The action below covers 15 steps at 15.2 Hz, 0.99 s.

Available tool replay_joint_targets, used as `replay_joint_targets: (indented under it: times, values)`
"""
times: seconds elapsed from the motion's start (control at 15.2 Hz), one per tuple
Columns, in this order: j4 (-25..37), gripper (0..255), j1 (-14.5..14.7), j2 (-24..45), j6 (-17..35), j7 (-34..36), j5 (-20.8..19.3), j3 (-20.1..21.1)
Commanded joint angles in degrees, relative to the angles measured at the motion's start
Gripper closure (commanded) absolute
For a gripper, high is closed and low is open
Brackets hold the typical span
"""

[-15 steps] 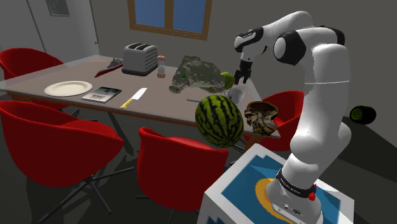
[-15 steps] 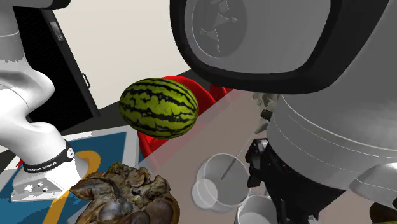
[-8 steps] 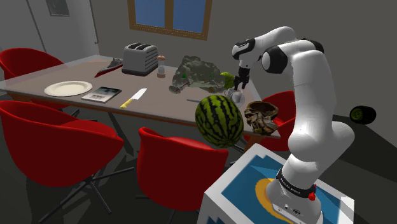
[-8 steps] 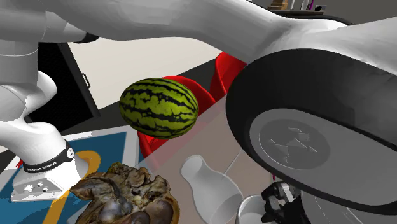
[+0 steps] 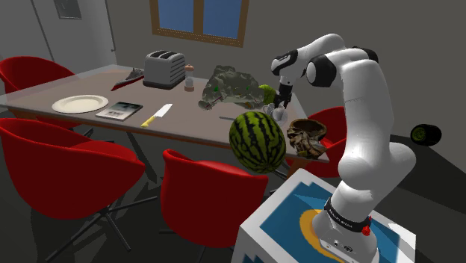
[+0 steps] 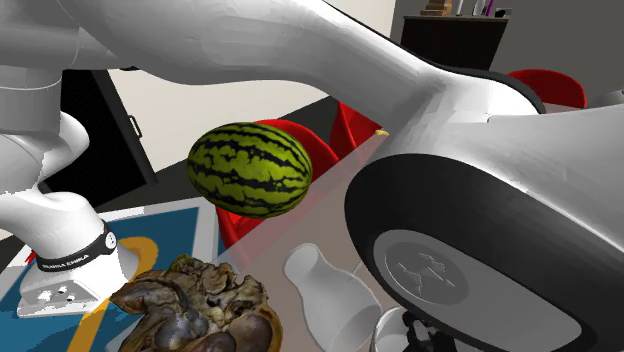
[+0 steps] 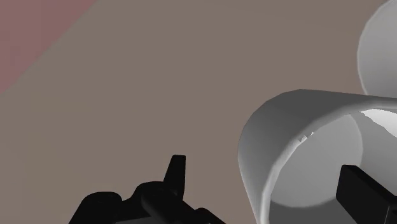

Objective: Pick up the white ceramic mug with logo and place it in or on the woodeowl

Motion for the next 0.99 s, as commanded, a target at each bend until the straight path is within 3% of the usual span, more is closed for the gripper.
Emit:
replay_joint_targets:
  times: [0.0, 0.2, 0.26, 0.92]
  values:
    - [-0.1, 0, 0.0, 0.0, 0.1, 0.0, 0.0, 0.0]
    - [-0.1, 0, 0.0, 0.0, 0.1, 0.0, 0.0, 0.0]
    - [-0.1, 255, 0.0, 0.0, 0.1, 0.0, 0.0, 0.0]
    - [0.3, 255, 0.0, -0.3, -0.5, 0.1, -0.1, -0.1]
